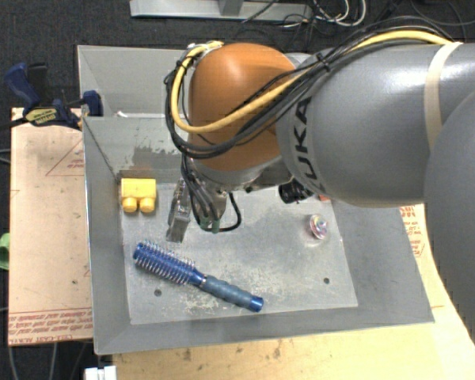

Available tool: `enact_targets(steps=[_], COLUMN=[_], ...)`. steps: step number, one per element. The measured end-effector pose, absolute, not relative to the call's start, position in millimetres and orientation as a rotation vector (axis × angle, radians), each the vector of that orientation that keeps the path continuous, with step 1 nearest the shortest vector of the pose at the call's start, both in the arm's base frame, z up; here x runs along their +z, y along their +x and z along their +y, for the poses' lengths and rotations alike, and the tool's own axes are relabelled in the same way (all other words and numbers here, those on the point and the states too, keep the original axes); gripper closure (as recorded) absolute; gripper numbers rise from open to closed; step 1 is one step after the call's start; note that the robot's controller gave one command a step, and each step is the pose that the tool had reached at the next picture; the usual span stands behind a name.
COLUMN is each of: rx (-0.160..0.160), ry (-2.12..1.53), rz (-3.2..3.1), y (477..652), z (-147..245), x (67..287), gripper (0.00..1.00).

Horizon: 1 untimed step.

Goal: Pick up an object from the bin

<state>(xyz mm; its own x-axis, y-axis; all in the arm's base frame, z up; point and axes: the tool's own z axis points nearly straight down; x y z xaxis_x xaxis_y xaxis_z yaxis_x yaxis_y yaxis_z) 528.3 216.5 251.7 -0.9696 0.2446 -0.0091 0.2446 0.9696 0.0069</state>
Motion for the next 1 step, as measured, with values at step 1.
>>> enact_targets(steps=[1], rx=[0.001], ry=[0.386], rz=[3.116], y=[526.7], z=[216.1], x=[246.6], gripper=[0.00])
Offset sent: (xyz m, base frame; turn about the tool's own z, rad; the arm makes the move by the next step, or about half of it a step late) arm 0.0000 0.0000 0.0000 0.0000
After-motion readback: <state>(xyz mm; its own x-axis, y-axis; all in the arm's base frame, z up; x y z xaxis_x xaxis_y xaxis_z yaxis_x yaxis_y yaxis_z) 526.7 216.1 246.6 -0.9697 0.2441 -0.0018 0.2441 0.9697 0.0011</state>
